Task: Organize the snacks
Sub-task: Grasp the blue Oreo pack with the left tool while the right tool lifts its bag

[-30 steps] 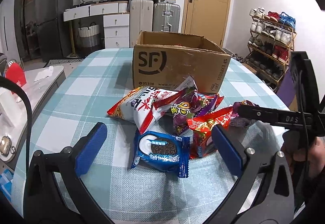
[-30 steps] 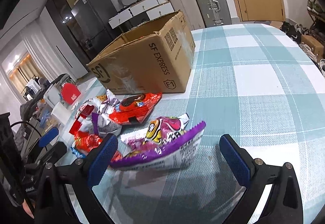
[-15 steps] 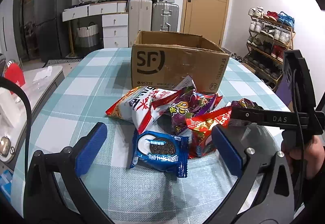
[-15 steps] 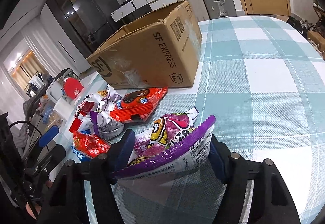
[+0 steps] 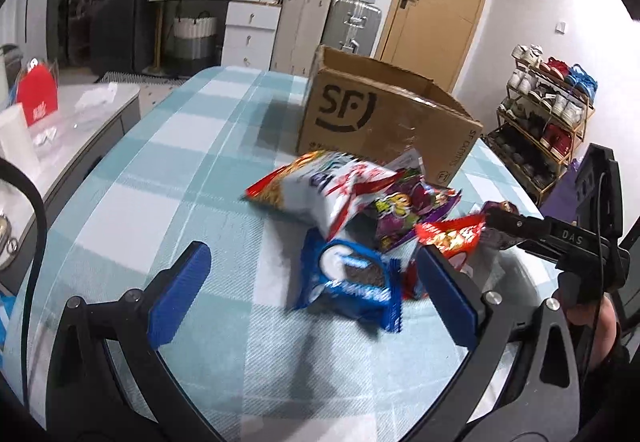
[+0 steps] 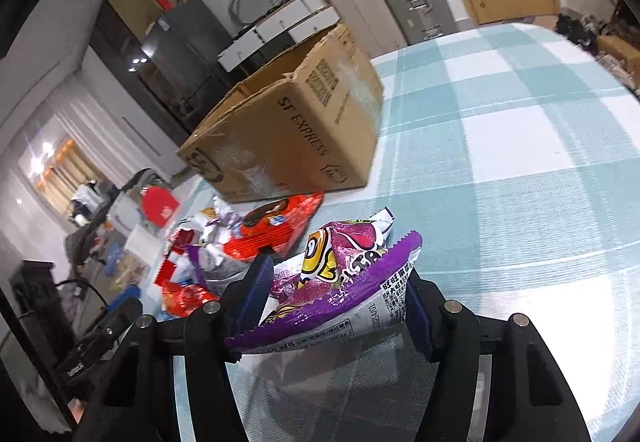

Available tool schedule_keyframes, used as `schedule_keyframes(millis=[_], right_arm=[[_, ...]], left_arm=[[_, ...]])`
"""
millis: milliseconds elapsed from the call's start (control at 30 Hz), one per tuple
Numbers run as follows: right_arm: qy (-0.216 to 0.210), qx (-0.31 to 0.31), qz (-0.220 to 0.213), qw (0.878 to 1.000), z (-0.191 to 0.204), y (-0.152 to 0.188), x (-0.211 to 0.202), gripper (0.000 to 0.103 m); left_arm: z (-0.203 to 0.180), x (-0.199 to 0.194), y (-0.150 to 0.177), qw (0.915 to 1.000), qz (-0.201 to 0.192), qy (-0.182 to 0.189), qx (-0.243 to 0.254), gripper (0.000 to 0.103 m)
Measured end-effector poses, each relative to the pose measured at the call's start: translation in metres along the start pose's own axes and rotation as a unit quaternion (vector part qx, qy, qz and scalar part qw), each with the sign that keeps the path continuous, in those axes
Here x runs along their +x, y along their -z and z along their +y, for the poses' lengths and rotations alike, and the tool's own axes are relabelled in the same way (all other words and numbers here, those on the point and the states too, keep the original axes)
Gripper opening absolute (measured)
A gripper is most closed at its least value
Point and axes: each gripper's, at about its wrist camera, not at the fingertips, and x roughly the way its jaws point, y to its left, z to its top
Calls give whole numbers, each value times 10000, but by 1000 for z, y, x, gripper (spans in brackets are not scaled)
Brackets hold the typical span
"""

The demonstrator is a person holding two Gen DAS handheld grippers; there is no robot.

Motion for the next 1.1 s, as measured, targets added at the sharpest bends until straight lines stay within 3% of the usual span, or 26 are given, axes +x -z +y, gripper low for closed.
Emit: schedule_keyframes(millis=[167, 467, 633, 767, 833, 967, 1100], right_arm=[[-94, -15, -48, 9999, 1, 1, -3, 62], [-243, 45, -128, 9996, -1, 2, -8, 62], [-278, 61, -169, 9995, -1, 3, -9, 62], [-304, 70, -179, 9994, -2, 3, -10, 62], [-315, 76, -183, 9993, -2, 4, -10, 63], [-327, 81, -172, 9993, -2, 4, -11, 63], [-327, 88, -180, 9993, -2, 4, -11, 61]], left_arm=[[3, 10, 5, 9991, 420, -27, 105, 102], [-31, 44, 6, 9910, 1076, -104, 788, 102], [-33, 63, 0, 9884, 1378, 50, 642, 102], [-34, 73, -4, 9866, 1440, -90, 756, 101], [-35, 75, -4, 9861, 1426, -100, 843, 92], [-38, 69, -3, 9841, 1382, -11, 1113, 45], [-35, 61, -3, 9842, 1482, 163, 951, 43]])
